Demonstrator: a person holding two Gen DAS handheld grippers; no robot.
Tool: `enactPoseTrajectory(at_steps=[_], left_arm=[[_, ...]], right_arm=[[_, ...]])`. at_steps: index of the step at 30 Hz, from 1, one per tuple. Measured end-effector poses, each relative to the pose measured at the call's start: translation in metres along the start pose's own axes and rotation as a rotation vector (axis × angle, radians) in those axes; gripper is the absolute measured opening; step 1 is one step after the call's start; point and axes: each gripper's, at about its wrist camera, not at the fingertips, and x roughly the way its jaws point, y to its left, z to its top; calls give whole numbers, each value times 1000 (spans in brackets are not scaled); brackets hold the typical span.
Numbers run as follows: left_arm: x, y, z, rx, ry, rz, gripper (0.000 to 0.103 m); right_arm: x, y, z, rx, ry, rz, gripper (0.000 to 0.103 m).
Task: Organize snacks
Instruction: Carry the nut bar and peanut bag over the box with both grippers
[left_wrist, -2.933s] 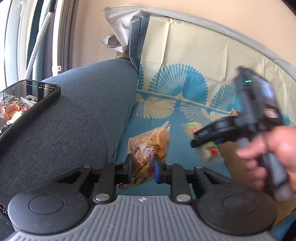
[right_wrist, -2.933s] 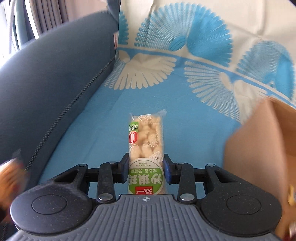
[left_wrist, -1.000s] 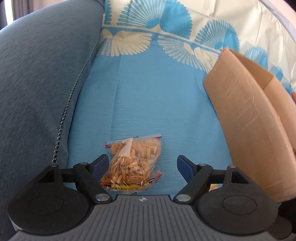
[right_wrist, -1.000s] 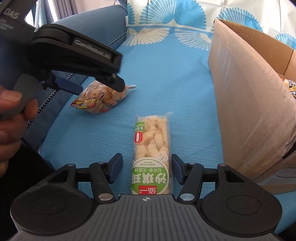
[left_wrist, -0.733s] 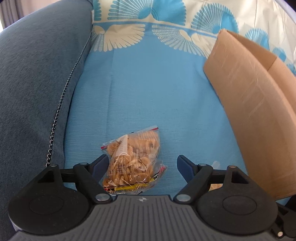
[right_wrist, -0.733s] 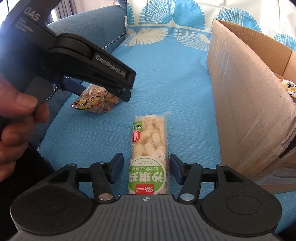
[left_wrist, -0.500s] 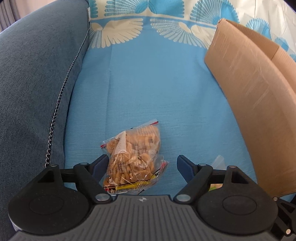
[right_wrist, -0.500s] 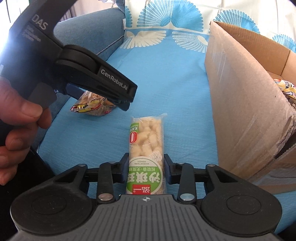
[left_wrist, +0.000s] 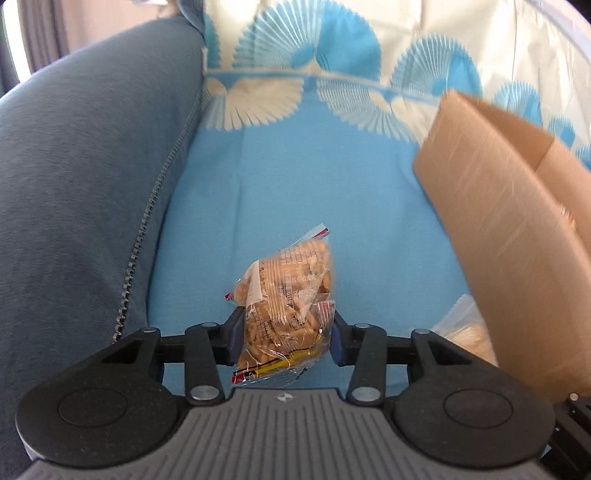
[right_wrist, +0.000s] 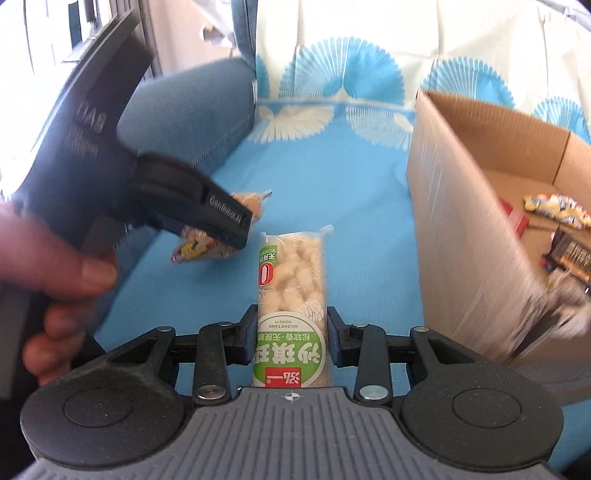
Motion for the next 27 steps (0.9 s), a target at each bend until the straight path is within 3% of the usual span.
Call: enactPoseTrajectory(at_steps=[13,18,23,27], left_arm=[[-21,5,0,-54,-77,-34,49],[-29,7,-2,-66,-115,-57,48],[-43,8,-7,-78,-162,-64,48],[-53,4,-11,-74,-193,-77,48]], right_arm=[[-68,-14,50,-12,-228,21,38],[-119,-58,92,37,-388,-17,38],[-165,-125,118,78,-546,-114,38],[-165,-184,106,139,-561,-213,38]])
